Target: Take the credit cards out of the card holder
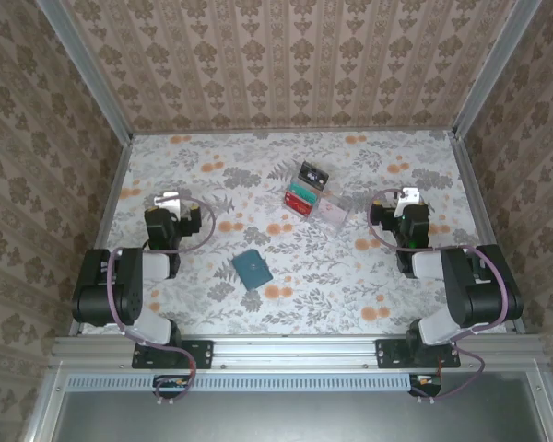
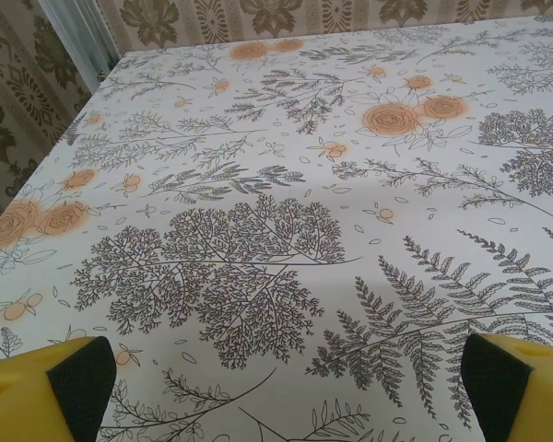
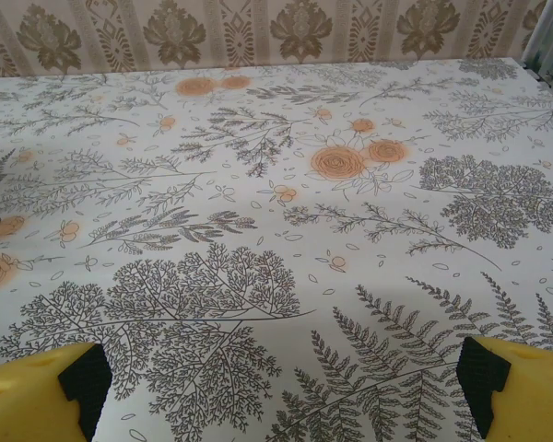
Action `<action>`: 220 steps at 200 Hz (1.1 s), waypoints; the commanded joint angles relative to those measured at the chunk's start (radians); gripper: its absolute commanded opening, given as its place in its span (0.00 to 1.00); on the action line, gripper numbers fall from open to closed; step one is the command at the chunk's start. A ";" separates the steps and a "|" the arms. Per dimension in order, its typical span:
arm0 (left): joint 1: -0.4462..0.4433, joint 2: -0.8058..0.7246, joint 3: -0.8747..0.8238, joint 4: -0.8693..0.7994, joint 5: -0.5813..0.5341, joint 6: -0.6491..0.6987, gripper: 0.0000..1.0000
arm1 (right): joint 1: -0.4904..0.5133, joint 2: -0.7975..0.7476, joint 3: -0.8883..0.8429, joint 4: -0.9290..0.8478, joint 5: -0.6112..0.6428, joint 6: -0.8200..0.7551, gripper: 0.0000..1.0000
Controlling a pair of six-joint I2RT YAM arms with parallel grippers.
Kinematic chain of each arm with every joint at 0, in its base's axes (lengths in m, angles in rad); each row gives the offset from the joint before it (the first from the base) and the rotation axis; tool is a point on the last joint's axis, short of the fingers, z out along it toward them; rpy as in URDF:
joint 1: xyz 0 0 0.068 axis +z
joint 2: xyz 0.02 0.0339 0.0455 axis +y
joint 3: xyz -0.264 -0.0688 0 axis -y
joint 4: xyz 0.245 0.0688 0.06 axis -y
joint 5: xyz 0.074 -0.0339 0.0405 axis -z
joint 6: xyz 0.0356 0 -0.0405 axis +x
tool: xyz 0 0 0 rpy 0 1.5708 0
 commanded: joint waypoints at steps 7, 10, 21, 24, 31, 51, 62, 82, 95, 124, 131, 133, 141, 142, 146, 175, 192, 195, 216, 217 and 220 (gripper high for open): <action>0.009 0.004 0.020 0.001 0.015 0.016 1.00 | 0.000 0.007 0.017 -0.009 -0.008 0.002 1.00; 0.009 0.004 0.019 0.001 0.015 0.016 1.00 | 0.000 0.007 0.017 -0.009 -0.008 0.000 1.00; 0.008 0.003 0.020 0.000 0.015 0.016 1.00 | 0.000 0.007 0.017 -0.009 -0.008 0.001 1.00; 0.009 0.004 0.020 0.000 0.016 0.015 1.00 | 0.000 0.007 0.018 -0.009 -0.008 0.002 1.00; 0.009 0.003 0.020 0.001 0.016 0.016 1.00 | 0.000 0.007 0.017 -0.009 -0.008 0.001 1.00; 0.010 0.003 0.020 0.001 0.016 0.016 1.00 | 0.000 0.006 0.017 -0.009 -0.008 0.002 1.00; 0.008 0.004 0.020 0.001 0.015 0.016 1.00 | 0.000 0.007 0.017 -0.011 -0.009 0.002 1.00; 0.010 0.004 0.020 0.000 0.016 0.015 1.00 | 0.000 0.007 0.018 -0.011 -0.010 0.002 1.00; 0.013 0.004 0.022 -0.001 0.022 0.012 1.00 | -0.002 0.007 0.018 -0.011 -0.011 0.002 1.00; 0.013 0.004 0.022 -0.003 0.023 0.015 1.00 | -0.002 0.008 0.021 -0.014 -0.010 0.002 1.00; 0.013 0.004 0.022 -0.003 0.024 0.014 1.00 | -0.002 0.007 0.020 -0.014 -0.009 0.002 1.00; 0.014 0.003 0.022 -0.003 0.023 0.014 1.00 | -0.002 0.007 0.020 -0.014 -0.010 0.002 1.00; 0.013 0.004 0.021 0.000 0.023 0.015 1.00 | -0.002 0.007 0.020 -0.014 -0.009 0.002 1.00; 0.013 0.003 0.020 -0.001 0.024 0.015 1.00 | -0.002 0.007 0.020 -0.014 -0.009 0.002 1.00; 0.013 0.002 0.020 0.000 0.023 0.015 1.00 | -0.002 0.007 0.019 -0.012 -0.009 0.002 1.00; 0.007 -0.004 0.018 -0.001 -0.025 0.002 1.00 | -0.002 -0.015 0.014 -0.018 0.008 0.008 1.00; 0.009 -0.019 0.016 -0.006 -0.050 -0.007 1.00 | -0.001 -0.090 0.040 -0.129 0.015 0.008 1.00; 0.009 -0.025 0.016 -0.011 -0.051 -0.010 1.00 | -0.001 -0.104 0.049 -0.160 0.019 0.010 1.00; 0.010 -0.091 0.016 -0.070 -0.085 -0.025 1.00 | 0.003 -0.182 0.123 -0.331 0.082 0.029 1.00; 0.010 -0.095 0.018 -0.076 -0.088 -0.025 1.00 | 0.003 -0.186 0.125 -0.337 0.085 0.031 1.00; 0.010 -0.105 0.021 -0.090 -0.096 -0.025 1.00 | 0.003 -0.195 0.132 -0.355 0.094 0.035 1.00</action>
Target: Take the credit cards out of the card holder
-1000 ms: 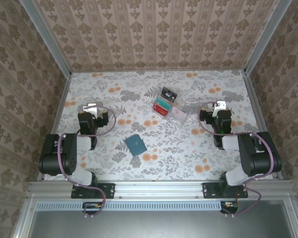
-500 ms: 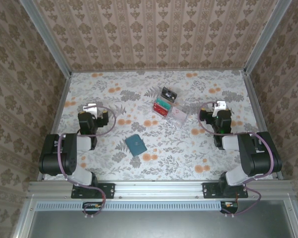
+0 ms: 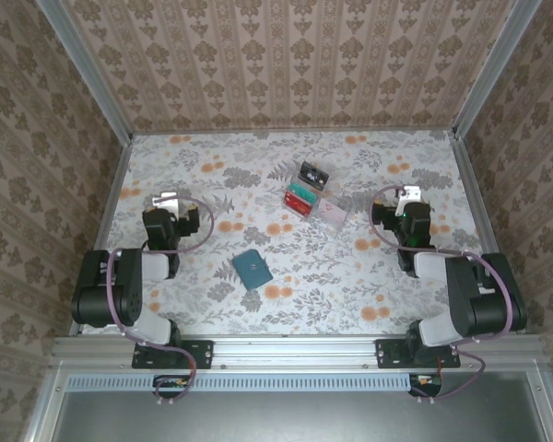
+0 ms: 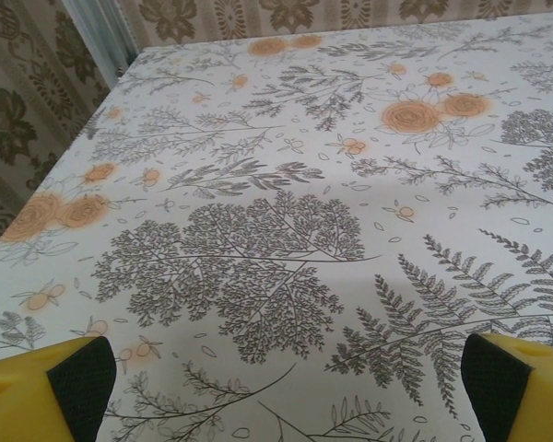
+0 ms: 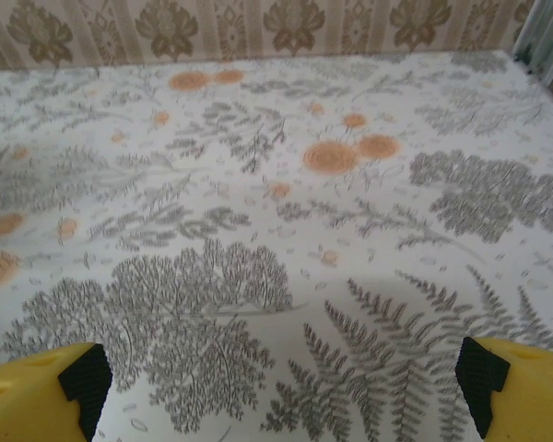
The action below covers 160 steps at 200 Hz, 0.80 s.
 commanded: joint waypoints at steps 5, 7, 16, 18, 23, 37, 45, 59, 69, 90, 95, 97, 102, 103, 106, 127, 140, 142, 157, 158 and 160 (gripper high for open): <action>0.002 -0.106 0.025 -0.090 -0.071 -0.026 1.00 | 0.004 -0.114 0.098 -0.208 0.093 0.040 1.00; 0.002 -0.117 0.028 -0.102 -0.077 -0.027 1.00 | 0.004 -0.121 0.102 -0.222 0.099 0.047 1.00; -0.002 -0.160 0.045 -0.171 -0.103 -0.035 1.00 | 0.004 -0.150 0.132 -0.302 0.140 0.094 1.00; -0.002 -0.170 0.051 -0.191 -0.109 -0.037 1.00 | 0.005 -0.157 0.142 -0.333 0.148 0.108 1.00; -0.004 -0.198 0.066 -0.247 -0.122 -0.053 1.00 | 0.004 -0.172 0.176 -0.416 0.166 0.156 1.00; -0.006 -0.271 0.119 -0.432 -0.141 -0.104 1.00 | 0.005 -0.194 0.298 -0.661 0.153 0.240 1.00; -0.008 -0.303 0.157 -0.537 -0.158 -0.159 1.00 | 0.010 -0.192 0.359 -0.763 0.142 0.282 1.00; -0.007 -0.345 0.241 -0.771 -0.172 -0.274 1.00 | 0.020 -0.188 0.440 -0.913 0.096 0.351 1.00; -0.006 -0.348 0.314 -0.920 -0.179 -0.330 1.00 | 0.037 -0.187 0.479 -0.979 0.051 0.357 1.00; -0.010 -0.340 0.426 -1.143 -0.137 -0.373 1.00 | 0.106 -0.178 0.569 -1.134 0.020 0.391 0.99; -0.010 -0.337 0.442 -1.177 -0.126 -0.386 1.00 | 0.126 -0.170 0.592 -1.165 -0.005 0.388 1.00; -0.010 -0.337 0.446 -1.185 -0.120 -0.391 1.00 | 0.133 -0.167 0.602 -1.175 -0.013 0.388 1.00; -0.010 -0.338 0.454 -1.211 -0.108 -0.404 1.00 | 0.156 -0.158 0.622 -1.203 -0.029 0.387 1.00; -0.009 -0.337 0.455 -1.216 -0.106 -0.408 1.00 | 0.162 -0.158 0.627 -1.208 -0.032 0.387 1.00; -0.010 -0.337 0.457 -1.227 -0.098 -0.417 1.00 | 0.177 -0.152 0.637 -1.219 -0.041 0.387 1.00; -0.011 -0.355 0.453 -1.278 -0.008 -0.484 1.00 | 0.307 -0.116 0.698 -1.281 -0.096 0.393 1.00; -0.011 -0.371 0.451 -1.317 0.039 -0.526 1.00 | 0.388 -0.086 0.717 -1.281 -0.132 0.417 1.00; -0.013 -0.374 0.450 -1.322 0.045 -0.534 1.00 | 0.399 -0.080 0.719 -1.278 -0.143 0.420 1.00; -0.019 -0.402 0.432 -1.347 0.098 -0.578 1.00 | 0.478 -0.040 0.732 -1.253 -0.205 0.454 1.00; -0.019 -0.404 0.430 -1.347 0.101 -0.581 1.00 | 0.483 -0.030 0.733 -1.250 -0.208 0.457 1.00; -0.020 -0.408 0.426 -1.348 0.110 -0.588 1.00 | 0.494 -0.014 0.733 -1.245 -0.212 0.464 1.00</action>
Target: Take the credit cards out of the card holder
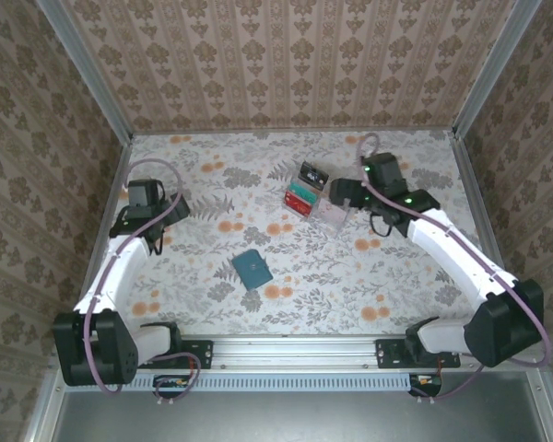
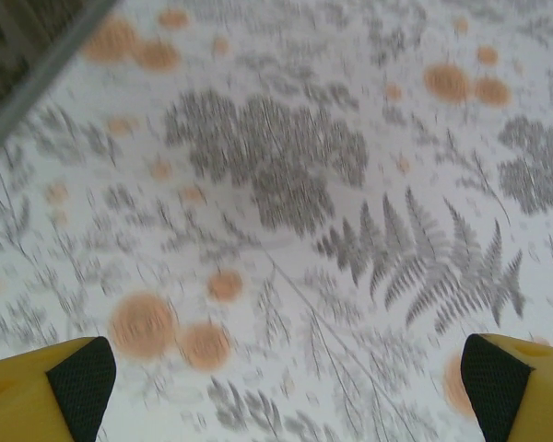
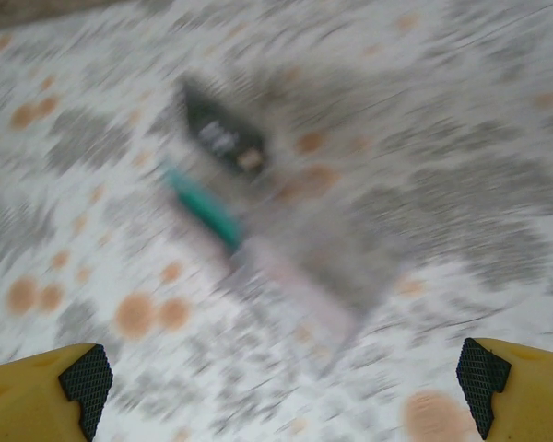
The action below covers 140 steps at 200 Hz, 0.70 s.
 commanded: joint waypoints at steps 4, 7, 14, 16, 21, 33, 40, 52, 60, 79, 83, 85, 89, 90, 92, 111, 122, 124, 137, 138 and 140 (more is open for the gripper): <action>-0.015 -0.068 -0.027 -0.127 0.134 -0.135 1.00 | 0.117 0.094 0.032 -0.063 -0.132 0.081 1.00; -0.018 -0.074 -0.036 -0.125 0.148 -0.144 1.00 | 0.132 0.108 0.030 -0.038 -0.141 0.088 1.00; -0.024 -0.086 -0.051 -0.118 0.184 -0.163 1.00 | 0.166 0.137 0.026 -0.001 -0.164 0.099 1.00; -0.025 -0.091 -0.057 -0.116 0.192 -0.170 1.00 | 0.174 0.145 0.026 0.008 -0.170 0.103 1.00; -0.031 -0.099 -0.070 -0.111 0.213 -0.185 1.00 | 0.202 0.170 0.025 0.028 -0.187 0.108 1.00; -0.048 -0.112 -0.096 -0.100 0.261 -0.220 0.99 | 0.258 0.236 0.041 0.049 -0.222 0.111 1.00; -0.060 -0.114 -0.103 -0.101 0.286 -0.234 0.99 | 0.289 0.278 0.062 0.042 -0.234 0.111 1.00; -0.085 -0.109 -0.104 -0.122 0.304 -0.251 0.98 | 0.336 0.346 0.097 0.026 -0.250 0.105 1.00; -0.106 -0.104 -0.106 -0.136 0.308 -0.266 0.98 | 0.365 0.382 0.115 0.018 -0.258 0.099 1.00; -0.167 -0.088 -0.122 -0.151 0.336 -0.304 0.95 | 0.414 0.448 0.144 0.011 -0.259 0.091 0.96; -0.179 -0.084 -0.126 -0.152 0.340 -0.313 0.94 | 0.420 0.463 0.151 0.006 -0.260 0.089 0.95; -0.186 -0.080 -0.128 -0.153 0.343 -0.318 0.93 | 0.421 0.470 0.155 0.003 -0.262 0.088 0.94; -0.198 -0.078 -0.134 -0.154 0.346 -0.331 0.91 | 0.424 0.481 0.160 0.002 -0.265 0.088 0.93; -0.201 -0.077 -0.136 -0.154 0.346 -0.336 0.91 | 0.425 0.485 0.161 0.002 -0.267 0.088 0.93; -0.207 -0.075 -0.140 -0.154 0.346 -0.343 0.90 | 0.426 0.490 0.163 0.002 -0.272 0.089 0.92; -0.275 -0.072 -0.205 -0.082 0.371 -0.427 0.82 | 0.427 0.528 0.167 0.023 -0.300 0.097 0.90; -0.314 -0.076 -0.251 -0.014 0.388 -0.485 0.80 | 0.427 0.542 0.170 0.040 -0.303 0.102 0.87; -0.319 -0.076 -0.259 -0.003 0.390 -0.494 0.79 | 0.427 0.544 0.172 0.040 -0.302 0.102 0.87; -0.352 -0.070 -0.303 0.058 0.401 -0.547 0.75 | 0.427 0.565 0.194 0.032 -0.288 0.102 0.84; -0.355 -0.069 -0.306 0.063 0.401 -0.550 0.75 | 0.428 0.567 0.196 0.031 -0.287 0.102 0.84; -0.359 -0.068 -0.312 0.073 0.404 -0.556 0.74 | 0.427 0.569 0.198 0.030 -0.285 0.103 0.83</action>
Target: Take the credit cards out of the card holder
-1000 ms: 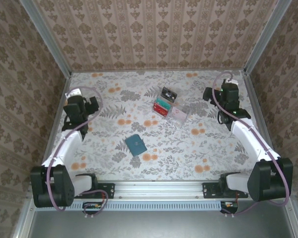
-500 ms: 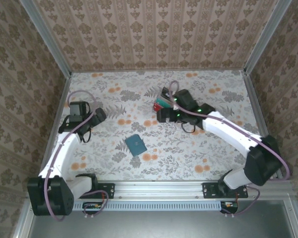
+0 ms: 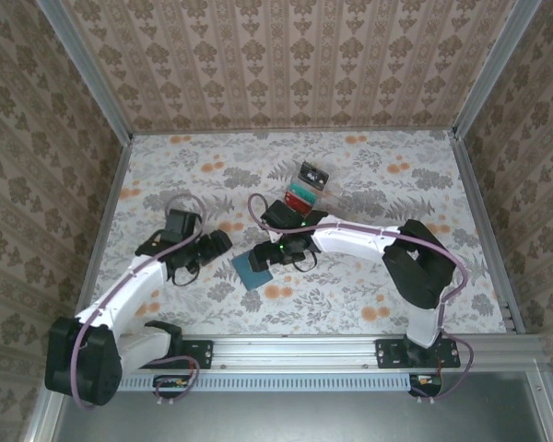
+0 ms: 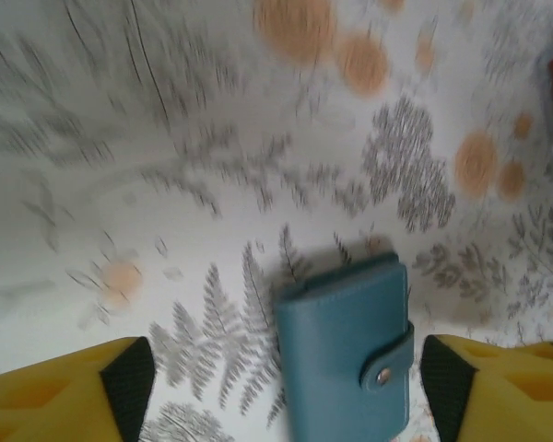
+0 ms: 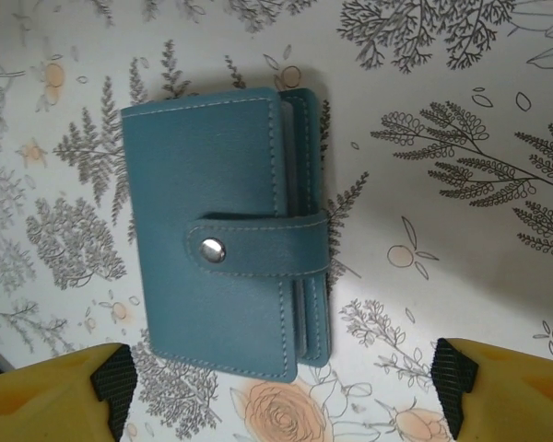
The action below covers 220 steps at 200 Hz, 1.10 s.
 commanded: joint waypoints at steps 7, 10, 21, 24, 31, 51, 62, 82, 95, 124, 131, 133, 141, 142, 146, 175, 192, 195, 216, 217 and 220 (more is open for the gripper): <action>-0.063 0.017 -0.084 0.147 0.064 -0.156 0.70 | -0.005 0.046 0.061 -0.006 -0.007 0.018 0.79; -0.071 0.020 -0.089 0.156 0.067 -0.162 0.69 | -0.005 0.052 0.067 -0.009 -0.006 0.019 0.78; -0.096 0.034 -0.098 0.177 0.066 -0.179 0.65 | -0.006 0.070 0.082 -0.016 -0.013 0.018 0.72; -0.100 0.036 -0.099 0.183 0.067 -0.182 0.64 | -0.005 0.075 0.086 -0.016 -0.016 0.018 0.71; -0.116 0.047 -0.104 0.198 0.069 -0.188 0.61 | -0.005 0.085 0.091 -0.018 -0.021 0.017 0.68; -0.151 0.076 -0.117 0.241 0.083 -0.202 0.54 | -0.007 0.108 0.096 -0.015 -0.017 0.025 0.58; -0.156 0.084 -0.130 0.268 0.090 -0.217 0.52 | -0.010 0.120 0.101 -0.012 -0.032 0.029 0.53; -0.157 0.085 -0.155 0.292 0.090 -0.231 0.49 | -0.013 0.130 0.096 -0.003 -0.044 0.039 0.48; -0.157 0.086 -0.172 0.312 0.096 -0.236 0.48 | -0.014 0.135 0.092 0.006 -0.050 0.044 0.45; -0.157 0.105 -0.208 0.392 0.124 -0.247 0.47 | -0.024 0.157 0.085 0.001 -0.065 0.059 0.40; -0.155 0.110 -0.221 0.426 0.129 -0.254 0.47 | -0.025 0.161 0.084 0.002 -0.068 0.062 0.39; -0.155 0.109 -0.225 0.434 0.131 -0.256 0.47 | -0.027 0.160 0.082 0.001 -0.069 0.063 0.39; -0.152 0.111 -0.240 0.471 0.140 -0.265 0.47 | -0.030 0.159 0.076 0.003 -0.071 0.067 0.39; -0.152 0.111 -0.242 0.475 0.142 -0.267 0.47 | -0.031 0.159 0.074 0.003 -0.070 0.067 0.39; -0.150 0.111 -0.248 0.494 0.147 -0.271 0.47 | -0.033 0.158 0.070 0.006 -0.072 0.068 0.38; -0.136 0.108 -0.259 0.588 0.206 -0.272 0.47 | -0.053 0.151 0.037 0.029 -0.095 0.085 0.38; -0.129 0.111 -0.262 0.654 0.248 -0.273 0.45 | -0.064 0.152 0.028 0.036 -0.111 0.096 0.38; -0.128 0.111 -0.263 0.665 0.254 -0.273 0.43 | -0.067 0.152 0.027 0.037 -0.112 0.097 0.38; -0.129 0.101 -0.262 0.717 0.266 -0.295 0.38 | -0.077 0.146 0.021 0.041 -0.113 0.108 0.37; -0.129 0.100 -0.262 0.718 0.266 -0.295 0.37 | -0.077 0.146 0.021 0.041 -0.114 0.108 0.37; -0.128 0.099 -0.261 0.723 0.267 -0.296 0.37 | -0.078 0.145 0.021 0.043 -0.114 0.110 0.38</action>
